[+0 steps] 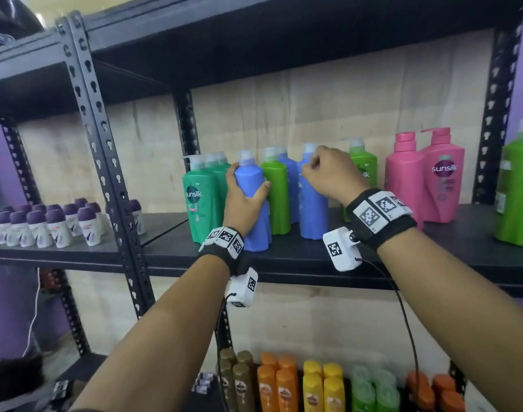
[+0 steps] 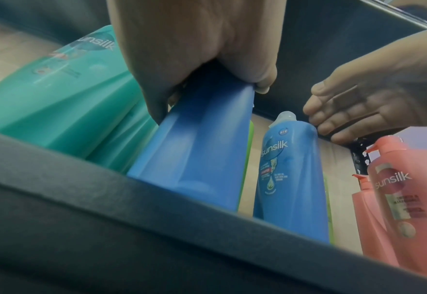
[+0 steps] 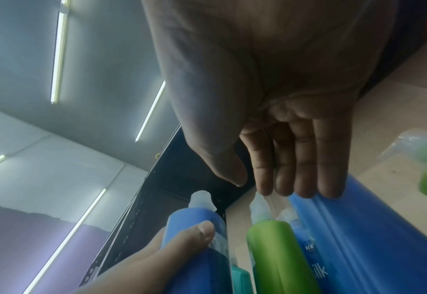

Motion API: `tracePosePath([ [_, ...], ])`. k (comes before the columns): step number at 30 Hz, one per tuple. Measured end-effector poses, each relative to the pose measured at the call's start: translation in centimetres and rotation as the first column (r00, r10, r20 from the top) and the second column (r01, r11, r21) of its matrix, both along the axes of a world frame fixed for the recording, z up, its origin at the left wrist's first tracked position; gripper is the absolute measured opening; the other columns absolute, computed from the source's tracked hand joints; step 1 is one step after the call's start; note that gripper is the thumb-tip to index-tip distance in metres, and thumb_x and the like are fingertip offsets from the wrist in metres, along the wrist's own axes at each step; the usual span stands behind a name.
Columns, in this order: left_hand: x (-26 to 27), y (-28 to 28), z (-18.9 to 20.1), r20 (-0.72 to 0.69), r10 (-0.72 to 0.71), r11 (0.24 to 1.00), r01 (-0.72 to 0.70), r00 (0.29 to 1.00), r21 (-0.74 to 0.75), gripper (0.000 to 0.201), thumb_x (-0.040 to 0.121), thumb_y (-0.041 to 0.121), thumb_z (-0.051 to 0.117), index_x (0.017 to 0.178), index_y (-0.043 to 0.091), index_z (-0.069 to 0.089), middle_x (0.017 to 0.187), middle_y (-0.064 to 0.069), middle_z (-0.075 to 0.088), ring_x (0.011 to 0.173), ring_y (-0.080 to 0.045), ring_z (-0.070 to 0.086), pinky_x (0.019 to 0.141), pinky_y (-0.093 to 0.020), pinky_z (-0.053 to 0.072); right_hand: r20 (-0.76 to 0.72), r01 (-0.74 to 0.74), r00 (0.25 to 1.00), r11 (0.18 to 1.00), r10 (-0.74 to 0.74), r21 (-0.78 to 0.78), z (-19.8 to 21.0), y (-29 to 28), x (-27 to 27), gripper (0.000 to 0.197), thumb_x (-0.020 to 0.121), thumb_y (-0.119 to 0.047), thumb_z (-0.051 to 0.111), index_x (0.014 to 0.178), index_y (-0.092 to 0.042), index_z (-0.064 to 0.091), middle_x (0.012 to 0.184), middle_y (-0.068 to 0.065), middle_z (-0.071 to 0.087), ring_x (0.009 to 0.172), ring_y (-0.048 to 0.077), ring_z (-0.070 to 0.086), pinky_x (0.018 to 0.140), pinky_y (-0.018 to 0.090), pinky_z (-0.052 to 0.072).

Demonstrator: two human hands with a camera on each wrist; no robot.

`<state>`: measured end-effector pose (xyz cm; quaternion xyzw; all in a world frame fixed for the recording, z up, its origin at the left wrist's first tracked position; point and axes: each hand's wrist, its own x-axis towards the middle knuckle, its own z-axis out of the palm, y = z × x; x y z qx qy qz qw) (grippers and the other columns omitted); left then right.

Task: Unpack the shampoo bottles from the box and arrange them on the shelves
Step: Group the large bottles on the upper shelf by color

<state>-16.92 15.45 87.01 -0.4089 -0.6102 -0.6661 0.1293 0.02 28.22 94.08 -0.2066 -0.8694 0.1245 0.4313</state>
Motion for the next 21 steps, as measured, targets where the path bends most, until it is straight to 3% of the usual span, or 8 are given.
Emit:
tracePosePath([
  [2, -0.3, -0.2, -0.1, 0.006, -0.007, 1.000, 0.007, 1.000, 0.004, 0.076, 0.092, 0.040, 0.076, 0.149, 0.030, 0.028, 0.118, 0.009, 0.062, 0.082, 0.011, 0.065, 0.068, -0.007, 0.049, 0.105, 0.025, 0.994, 0.997, -0.033, 0.072, 0.1, -1.2, -0.3, 0.027, 0.091, -0.026, 0.056, 0.081, -0.004, 0.067, 0.090, 0.016, 0.068, 0.094, 0.035, 0.061, 0.078, 0.037, 0.048],
  [4, -0.3, -0.3, 0.0, -0.002, -0.013, 1.000, 0.013, 1.000, 0.010, 0.074, 0.091, 0.041, 0.076, 0.147, 0.032, 0.029, 0.121, 0.005, 0.062, 0.088, 0.005, 0.067, 0.072, -0.011, 0.050, 0.153, 0.029, 0.987, 0.994, -0.044, 0.101, 0.2, -2.1, -0.8, 0.031, 0.092, -0.029, 0.055, 0.080, -0.004, 0.069, 0.089, 0.015, 0.070, 0.092, 0.035, 0.062, 0.077, 0.037, 0.048],
  [7, -0.2, -0.2, 0.0, -0.008, -0.026, 0.999, 0.026, 1.000, 0.031, 0.073, 0.091, 0.038, 0.076, 0.147, 0.030, 0.029, 0.128, -0.003, 0.061, 0.102, -0.018, 0.068, 0.083, -0.024, 0.055, 0.208, -0.003, 0.978, 0.996, -0.015, 0.084, 0.4, -2.6, -2.2, 0.034, 0.096, -0.036, 0.056, 0.112, -0.009, 0.069, 0.117, 0.012, 0.069, 0.115, 0.030, 0.060, 0.098, 0.037, 0.048],
  [10, 0.1, -0.1, 0.0, -0.013, -0.036, 0.999, 0.037, 0.999, 0.036, 0.072, 0.092, 0.036, 0.075, 0.148, 0.027, 0.030, 0.130, -0.008, 0.061, 0.106, -0.029, 0.067, 0.094, -0.044, 0.056, 0.206, 0.012, 0.978, 0.999, -0.018, 0.031, 1.0, -3.2, -3.7, 0.051, 0.099, -0.039, 0.054, 0.142, -0.011, 0.054, 0.142, 0.011, 0.057, 0.135, 0.028, 0.049, 0.109, 0.036, 0.040],
  [12, 0.1, -0.1, -0.1, -0.002, -0.047, 0.998, 0.047, 0.999, 0.047, 0.072, 0.093, 0.036, 0.074, 0.149, 0.026, 0.031, 0.131, -0.010, 0.060, 0.109, -0.031, 0.066, 0.097, -0.049, 0.054, 0.216, 0.014, 0.976, 0.999, -0.005, -0.042, 1.4, -3.4, -4.7, 0.055, 0.101, -0.038, 0.052, 0.148, -0.011, 0.048, 0.147, 0.012, 0.055, 0.136, 0.029, 0.049, 0.104, 0.032, 0.039],
  [15, 0.0, -0.3, -0.1, -0.001, -0.069, 0.996, 0.069, 0.998, 0.056, 0.072, 0.095, 0.039, 0.072, 0.150, 0.025, 0.030, 0.135, -0.008, 0.058, 0.112, -0.028, 0.064, 0.100, -0.047, 0.053, 0.271, 0.026, 0.963, 0.990, 0.012, -0.137, 2.1, -3.5, -6.3, 0.058, 0.102, -0.036, 0.049, 0.151, -0.006, 0.040, 0.151, 0.018, 0.050, 0.137, 0.034, 0.049, 0.105, 0.036, 0.041],
  [21, -0.2, -0.3, -0.3, 0.011, -0.073, 0.996, 0.073, 0.997, 0.044, 0.070, 0.096, 0.046, 0.067, 0.151, 0.030, 0.027, 0.138, -0.003, 0.057, 0.116, -0.024, 0.061, 0.105, -0.044, 0.050, 0.422, 0.088, 0.907, 0.984, -0.016, -0.152, 2.1, -3.8, -8.7, 0.056, 0.104, -0.035, 0.044, 0.149, -0.003, 0.040, 0.151, 0.022, 0.045, 0.130, 0.038, 0.052, 0.093, 0.035, 0.043],
])
